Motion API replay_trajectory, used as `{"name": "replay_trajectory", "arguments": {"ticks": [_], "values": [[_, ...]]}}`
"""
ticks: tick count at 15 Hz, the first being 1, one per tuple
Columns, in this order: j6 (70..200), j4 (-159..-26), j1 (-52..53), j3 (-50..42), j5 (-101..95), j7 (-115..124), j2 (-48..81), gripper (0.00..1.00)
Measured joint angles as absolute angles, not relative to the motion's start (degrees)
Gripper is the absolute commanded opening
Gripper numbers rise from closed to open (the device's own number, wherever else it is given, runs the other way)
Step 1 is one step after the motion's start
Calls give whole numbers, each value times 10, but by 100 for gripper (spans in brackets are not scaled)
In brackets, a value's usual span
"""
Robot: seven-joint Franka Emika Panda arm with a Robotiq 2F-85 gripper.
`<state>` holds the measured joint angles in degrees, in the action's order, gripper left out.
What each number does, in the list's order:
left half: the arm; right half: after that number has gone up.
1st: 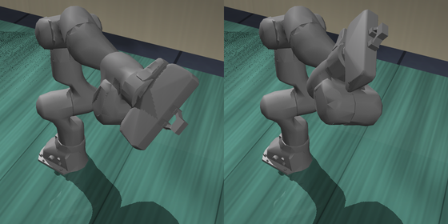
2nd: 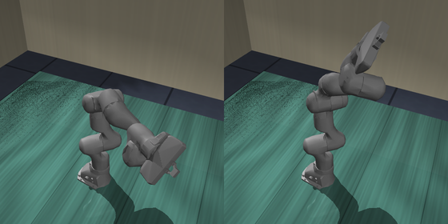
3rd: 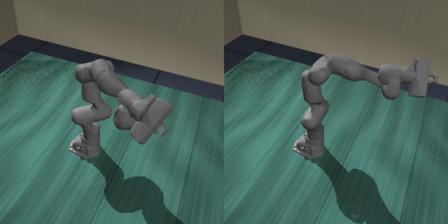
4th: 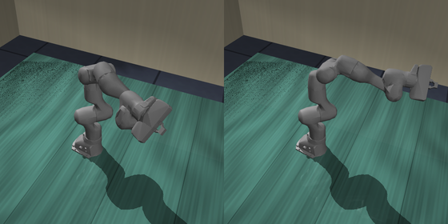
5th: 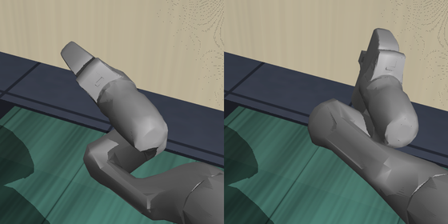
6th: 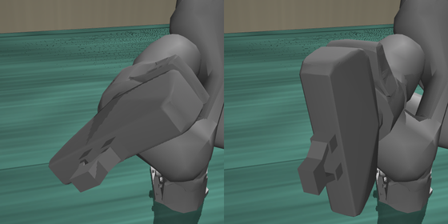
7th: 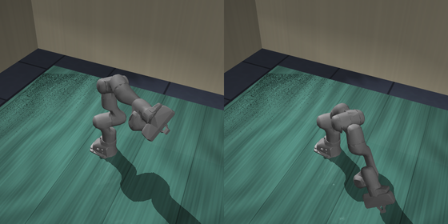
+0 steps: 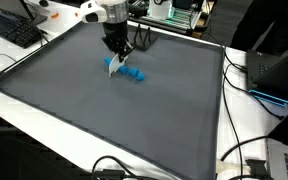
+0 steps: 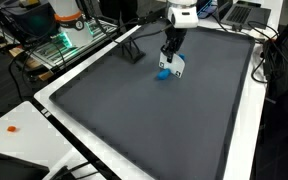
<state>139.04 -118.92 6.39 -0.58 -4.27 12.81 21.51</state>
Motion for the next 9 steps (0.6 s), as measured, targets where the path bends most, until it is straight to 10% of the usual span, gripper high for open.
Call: {"name": "replay_trajectory", "arguments": {"ticks": [9], "values": [[1389,-1188,63,-5,-42,127,211,1]]}}
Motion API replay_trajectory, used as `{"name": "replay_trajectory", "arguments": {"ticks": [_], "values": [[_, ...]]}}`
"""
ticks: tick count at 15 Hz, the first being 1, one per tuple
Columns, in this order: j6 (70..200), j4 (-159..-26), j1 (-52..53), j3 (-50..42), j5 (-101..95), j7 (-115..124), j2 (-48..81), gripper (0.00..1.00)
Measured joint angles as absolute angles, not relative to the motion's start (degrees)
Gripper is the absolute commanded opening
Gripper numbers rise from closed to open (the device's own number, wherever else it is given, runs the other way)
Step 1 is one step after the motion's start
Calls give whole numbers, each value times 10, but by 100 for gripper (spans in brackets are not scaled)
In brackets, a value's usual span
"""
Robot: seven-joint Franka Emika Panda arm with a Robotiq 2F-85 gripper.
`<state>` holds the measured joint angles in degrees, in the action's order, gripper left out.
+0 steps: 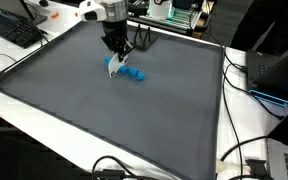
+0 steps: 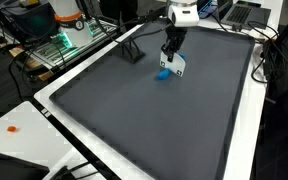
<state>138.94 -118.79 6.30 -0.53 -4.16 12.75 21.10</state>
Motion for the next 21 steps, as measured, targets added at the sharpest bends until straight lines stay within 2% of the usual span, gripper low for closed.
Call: {"name": "replay_trajectory", "arguments": {"ticks": [21], "values": [[1389,-1193,48,-28,-74,124,175,1]]}}
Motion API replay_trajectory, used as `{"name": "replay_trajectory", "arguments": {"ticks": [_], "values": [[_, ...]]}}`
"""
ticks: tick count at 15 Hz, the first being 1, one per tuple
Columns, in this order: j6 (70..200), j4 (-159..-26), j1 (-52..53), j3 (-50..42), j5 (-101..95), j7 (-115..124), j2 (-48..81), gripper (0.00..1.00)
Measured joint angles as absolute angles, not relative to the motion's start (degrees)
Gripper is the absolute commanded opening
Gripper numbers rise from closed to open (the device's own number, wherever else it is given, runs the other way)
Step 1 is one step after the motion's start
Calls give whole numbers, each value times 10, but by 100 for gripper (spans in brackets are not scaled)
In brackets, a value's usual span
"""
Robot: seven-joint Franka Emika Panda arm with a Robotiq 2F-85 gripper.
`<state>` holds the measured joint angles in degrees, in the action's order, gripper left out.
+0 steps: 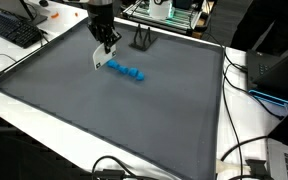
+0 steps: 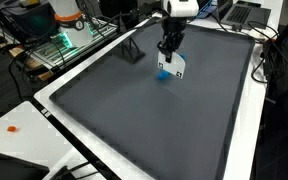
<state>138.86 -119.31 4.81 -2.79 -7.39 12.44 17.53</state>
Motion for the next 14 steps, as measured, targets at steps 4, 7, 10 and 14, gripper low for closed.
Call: {"name": "replay_trajectory", "arguments": {"ticks": [4,7,10,14], "values": [[1389,-1200,43,-25,-63,112,182,1],[1389,-1202,38,-21,-47,95,186,1],[1389,-1203,32,-17,-35,81,191,1],[1390,-1205,29,-16,-30,74,197,1]]}}
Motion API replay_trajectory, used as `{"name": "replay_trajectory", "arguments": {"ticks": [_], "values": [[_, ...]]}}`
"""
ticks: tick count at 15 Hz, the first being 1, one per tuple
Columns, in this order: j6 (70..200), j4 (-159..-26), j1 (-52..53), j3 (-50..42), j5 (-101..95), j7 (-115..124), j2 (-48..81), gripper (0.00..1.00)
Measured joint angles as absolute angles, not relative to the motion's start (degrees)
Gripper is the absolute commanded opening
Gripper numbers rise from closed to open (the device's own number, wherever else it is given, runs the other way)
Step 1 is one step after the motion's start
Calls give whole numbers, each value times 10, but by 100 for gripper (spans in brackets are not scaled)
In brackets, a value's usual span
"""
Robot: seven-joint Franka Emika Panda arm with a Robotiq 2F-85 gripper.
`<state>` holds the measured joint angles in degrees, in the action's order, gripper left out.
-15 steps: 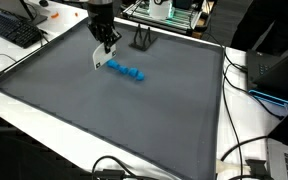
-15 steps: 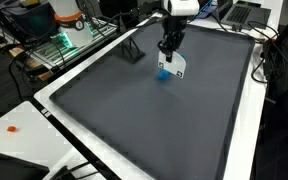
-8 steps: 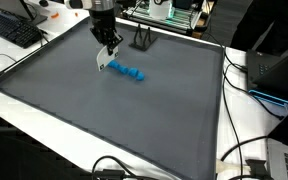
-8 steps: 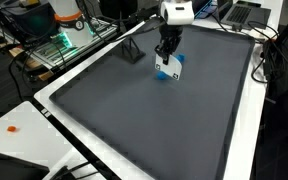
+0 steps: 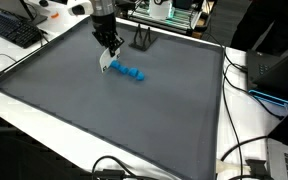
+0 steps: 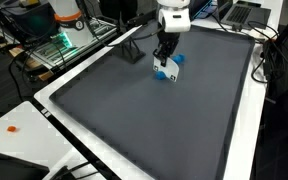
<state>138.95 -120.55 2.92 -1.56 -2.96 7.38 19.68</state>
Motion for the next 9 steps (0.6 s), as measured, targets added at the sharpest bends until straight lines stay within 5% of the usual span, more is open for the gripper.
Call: {"name": "replay_trajectory", "arguments": {"ticks": [9], "values": [[1390,-1209,28,-13,-27,75,202,1]]}}
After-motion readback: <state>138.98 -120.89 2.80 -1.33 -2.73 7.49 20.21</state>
